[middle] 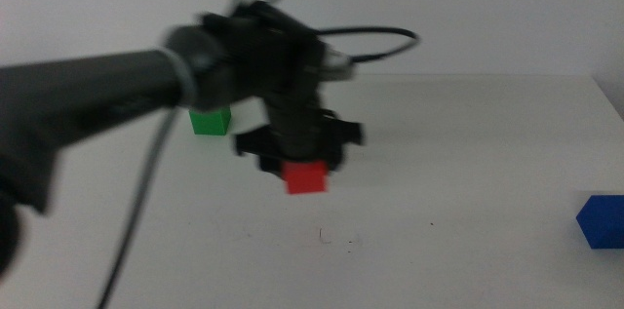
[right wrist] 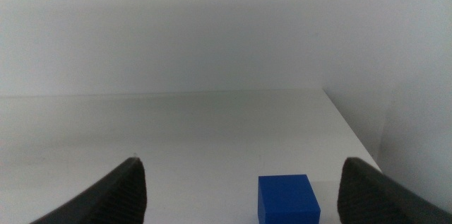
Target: Stack red cubes first, then green, then blue cubes in a specific spot.
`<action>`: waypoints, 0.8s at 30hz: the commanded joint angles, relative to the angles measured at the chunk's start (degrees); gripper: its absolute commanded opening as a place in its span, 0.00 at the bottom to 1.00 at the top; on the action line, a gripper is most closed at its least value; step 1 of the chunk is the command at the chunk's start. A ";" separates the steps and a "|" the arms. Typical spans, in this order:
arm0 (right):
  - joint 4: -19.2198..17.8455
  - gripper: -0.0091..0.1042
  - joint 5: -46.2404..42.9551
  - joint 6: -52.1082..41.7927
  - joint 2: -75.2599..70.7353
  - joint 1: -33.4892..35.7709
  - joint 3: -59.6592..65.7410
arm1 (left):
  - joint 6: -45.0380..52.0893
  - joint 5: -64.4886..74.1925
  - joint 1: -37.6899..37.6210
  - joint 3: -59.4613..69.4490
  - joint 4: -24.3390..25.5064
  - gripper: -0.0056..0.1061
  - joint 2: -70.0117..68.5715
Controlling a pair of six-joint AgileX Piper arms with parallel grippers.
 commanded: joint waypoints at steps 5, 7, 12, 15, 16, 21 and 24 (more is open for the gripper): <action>-0.40 0.90 -0.61 -0.59 -0.22 0.24 0.20 | -1.69 2.85 -5.23 -9.00 -3.21 0.04 6.78; -0.40 0.90 -0.61 -0.59 -0.22 0.24 0.20 | -0.53 3.20 -5.37 -9.23 -5.00 0.04 7.72; -0.40 0.90 -0.61 -0.59 -0.22 0.24 0.20 | 3.14 3.36 -4.79 -9.23 -7.62 0.04 9.75; -0.40 0.90 -0.61 -0.59 -0.22 0.24 0.20 | 4.44 3.93 -4.14 -9.23 -8.50 0.04 10.73; -0.40 0.90 -0.61 -0.59 -0.22 0.24 0.20 | 4.73 4.20 -4.03 -9.23 -8.88 0.04 11.15; -0.40 0.90 -0.61 -0.59 -0.22 0.24 0.20 | 7.36 4.85 -2.53 -9.01 -10.98 0.04 12.02; -0.40 0.90 -0.61 -0.59 -0.22 0.24 0.20 | 7.63 4.12 -2.41 -8.05 -11.36 0.04 12.13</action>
